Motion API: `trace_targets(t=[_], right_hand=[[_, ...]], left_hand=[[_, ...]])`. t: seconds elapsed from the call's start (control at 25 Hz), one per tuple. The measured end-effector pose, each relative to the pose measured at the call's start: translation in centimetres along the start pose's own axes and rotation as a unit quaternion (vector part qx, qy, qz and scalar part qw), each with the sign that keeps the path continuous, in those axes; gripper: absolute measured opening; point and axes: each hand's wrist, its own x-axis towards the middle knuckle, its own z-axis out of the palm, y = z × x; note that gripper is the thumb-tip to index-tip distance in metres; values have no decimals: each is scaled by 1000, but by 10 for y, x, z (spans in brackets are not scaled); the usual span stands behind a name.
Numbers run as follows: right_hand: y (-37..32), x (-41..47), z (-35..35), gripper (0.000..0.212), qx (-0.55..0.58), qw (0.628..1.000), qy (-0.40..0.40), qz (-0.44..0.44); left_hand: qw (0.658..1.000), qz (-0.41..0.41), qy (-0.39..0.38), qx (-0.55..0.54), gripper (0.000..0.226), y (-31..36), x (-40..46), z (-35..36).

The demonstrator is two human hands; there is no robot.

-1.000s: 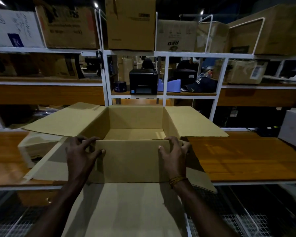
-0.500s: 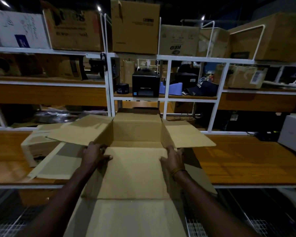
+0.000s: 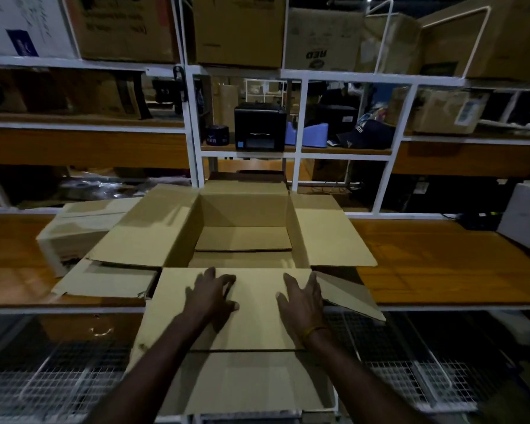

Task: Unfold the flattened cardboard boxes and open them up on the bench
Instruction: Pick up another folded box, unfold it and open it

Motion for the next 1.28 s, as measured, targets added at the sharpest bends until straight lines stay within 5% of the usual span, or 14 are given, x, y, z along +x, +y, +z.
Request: trace_targets(t=[0.48, 0.8, 1.28], right_hand=[[27, -14, -24, 40, 101, 992, 51, -55], [54, -22, -26, 45, 24, 994, 56, -93], [209, 0, -126, 59, 2, 997, 79, -19]], left_hand=[[1000, -2, -17, 22, 55, 52, 20, -5], [993, 93, 40, -62, 48, 109, -14, 28], [966, 239, 100, 1, 64, 280, -1, 106]])
